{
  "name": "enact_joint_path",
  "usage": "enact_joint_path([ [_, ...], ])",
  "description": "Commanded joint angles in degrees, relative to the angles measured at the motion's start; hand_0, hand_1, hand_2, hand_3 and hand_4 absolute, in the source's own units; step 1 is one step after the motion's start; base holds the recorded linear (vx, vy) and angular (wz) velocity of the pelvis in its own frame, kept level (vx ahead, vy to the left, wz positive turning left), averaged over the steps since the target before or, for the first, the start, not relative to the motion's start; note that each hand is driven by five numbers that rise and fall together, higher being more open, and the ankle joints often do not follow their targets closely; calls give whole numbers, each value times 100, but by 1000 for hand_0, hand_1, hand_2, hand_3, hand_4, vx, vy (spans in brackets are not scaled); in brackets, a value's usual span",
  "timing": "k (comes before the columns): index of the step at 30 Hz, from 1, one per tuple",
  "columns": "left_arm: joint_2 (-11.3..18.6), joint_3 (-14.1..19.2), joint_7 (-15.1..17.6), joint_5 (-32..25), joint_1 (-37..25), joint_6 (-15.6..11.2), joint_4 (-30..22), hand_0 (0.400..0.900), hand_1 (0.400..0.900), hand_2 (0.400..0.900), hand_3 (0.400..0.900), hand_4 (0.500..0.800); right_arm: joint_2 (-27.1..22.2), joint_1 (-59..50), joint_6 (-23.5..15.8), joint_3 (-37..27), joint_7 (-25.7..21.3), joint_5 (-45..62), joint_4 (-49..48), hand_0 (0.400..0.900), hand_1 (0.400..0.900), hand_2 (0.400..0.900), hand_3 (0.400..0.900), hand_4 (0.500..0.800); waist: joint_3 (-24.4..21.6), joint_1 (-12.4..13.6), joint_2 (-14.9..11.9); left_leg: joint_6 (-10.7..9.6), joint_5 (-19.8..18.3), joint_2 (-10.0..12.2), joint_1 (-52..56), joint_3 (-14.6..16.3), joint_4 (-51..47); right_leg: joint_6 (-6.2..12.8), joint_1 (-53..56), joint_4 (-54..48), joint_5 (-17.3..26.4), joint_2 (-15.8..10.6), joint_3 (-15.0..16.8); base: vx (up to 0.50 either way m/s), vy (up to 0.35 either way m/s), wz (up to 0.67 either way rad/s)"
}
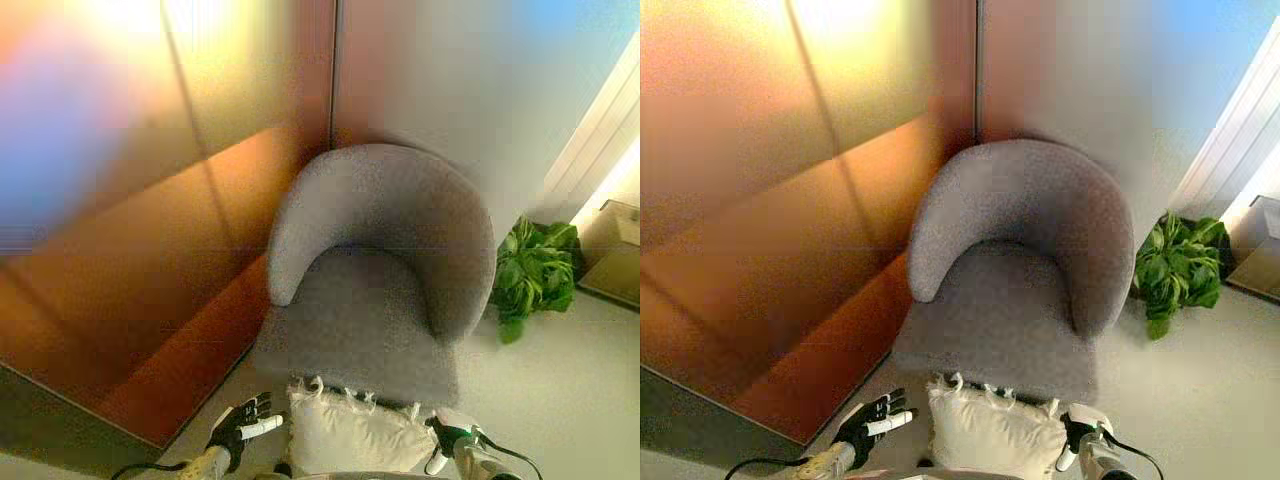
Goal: Pick up the pillow and put it on the sofa.
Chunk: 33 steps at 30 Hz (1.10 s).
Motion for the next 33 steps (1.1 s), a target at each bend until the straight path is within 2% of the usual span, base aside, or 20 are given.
enact_joint_path([
  [1, 8, 195, -81, 34, -549, -360, 112, 900, 900, 900, 900, 800, -219, -411, -55, 30, -89, -152, 75, 900, 900, 900, 900, 800, 140, 69, -79, 217, -831, -349, 286, -12, 86, 71, -237, 595, -392, 58, -83, 0, 0, 0],
  [5, -5, 239, 137, 40, -523, -378, 92, 900, 900, 900, 900, 800, -218, -399, -65, 40, -43, -177, 62, 900, 900, 900, 900, 800, 173, 87, -70, 208, -820, -346, 266, -23, 88, 71, -241, 586, -387, 48, -116, 42, -13, 3],
  [11, -10, 233, 208, 128, -499, -395, 18, 900, 900, 900, 900, 800, -221, -400, -91, 77, -92, -227, 83, 900, 900, 900, 900, 800, 267, 127, -39, 192, -772, -357, 171, -84, 83, 75, -303, 557, -350, 33, -159, 45, -24, 6],
  [17, 5, 72, 261, 55, -599, -344, -106, 900, 900, 900, 900, 800, -315, -590, -31, 150, -173, -164, 69, 900, 900, 900, 900, 800, 464, 155, 63, 196, -676, -389, -95, -184, 93, 54, -574, 595, -307, 5, -191, -18, -10, 6],
  [25, 11, -190, 347, -325, -1071, -473, -285, 900, 900, 900, 900, 800, -506, -1410, 161, 285, -405, 100, 161, 900, 900, 900, 900, 800, 1122, 173, 362, 198, -475, -482, -693, -358, 82, -6, -1222, 693, -218, -42, -177, -132, 0, 7],
  [33, -1, -308, 394, -527, -1322, -486, -452, 900, 900, 900, 900, 800, -618, -1878, 254, 298, -408, 152, 223, 900, 900, 900, 900, 800, 1411, 180, 544, 174, -365, -556, -1036, -418, 92, -39, -1584, 770, -184, -80, -196, -16, -8, 3],
])
